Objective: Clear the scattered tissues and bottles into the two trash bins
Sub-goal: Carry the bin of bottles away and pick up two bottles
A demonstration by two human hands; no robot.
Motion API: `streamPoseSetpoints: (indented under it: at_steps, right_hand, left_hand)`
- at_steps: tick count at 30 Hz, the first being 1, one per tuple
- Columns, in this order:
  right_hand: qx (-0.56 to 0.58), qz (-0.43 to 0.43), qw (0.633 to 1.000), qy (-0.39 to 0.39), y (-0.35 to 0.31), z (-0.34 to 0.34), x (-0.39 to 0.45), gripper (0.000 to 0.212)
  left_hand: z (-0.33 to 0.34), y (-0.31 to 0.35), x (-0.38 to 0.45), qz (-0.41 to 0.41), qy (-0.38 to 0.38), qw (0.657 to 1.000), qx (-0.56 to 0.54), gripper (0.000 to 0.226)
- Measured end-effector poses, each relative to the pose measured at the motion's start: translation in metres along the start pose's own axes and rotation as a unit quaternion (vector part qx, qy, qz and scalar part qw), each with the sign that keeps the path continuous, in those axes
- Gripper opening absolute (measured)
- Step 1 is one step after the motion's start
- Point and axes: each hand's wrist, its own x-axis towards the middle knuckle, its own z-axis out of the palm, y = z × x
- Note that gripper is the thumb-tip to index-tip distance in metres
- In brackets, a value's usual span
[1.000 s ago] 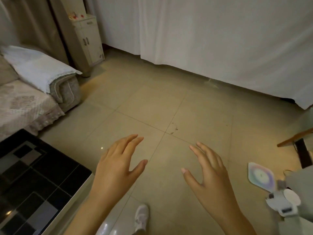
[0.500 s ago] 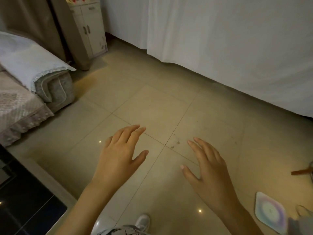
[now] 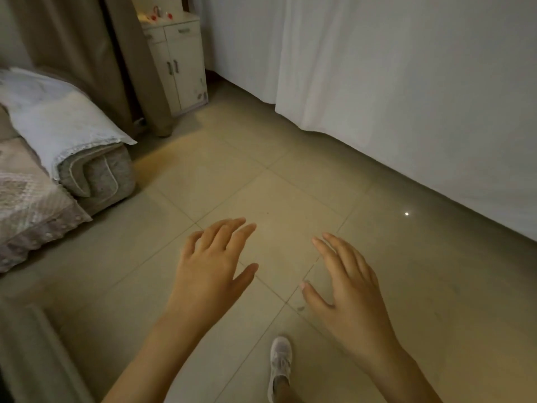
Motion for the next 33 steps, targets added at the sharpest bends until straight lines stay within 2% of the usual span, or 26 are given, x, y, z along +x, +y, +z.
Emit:
streamPoseSetpoints:
  at_steps: [6,12,21,30,33]
  right_hand:
    - [-0.011,-0.053,0.998,-0.034,0.063,-0.013,0.122,0.066]
    - [-0.001,-0.074,0.996,-0.055,0.099,-0.012,0.225,0.066]
    - [-0.005,-0.089,0.994,-0.058,0.122,0.022,0.397,0.067]
    - [0.002,-0.072,0.996,-0.058,0.126,0.042,0.572,0.066]
    - [0.03,-0.061,0.996,-0.055,0.13,0.051,0.622,0.066]
  left_hand:
    - [0.023,0.011,0.111,-0.042,0.007,0.999,0.009,0.061]
    - [0.046,-0.001,0.195,-0.072,0.01,0.997,0.017,0.062]
    - [0.094,-0.07,0.343,-0.111,0.011,0.994,0.006,0.061]
    - [0.111,-0.141,0.521,-0.066,-0.004,0.998,0.012,0.06]
    - [0.114,-0.16,0.567,-0.077,-0.006,0.997,0.013,0.061]
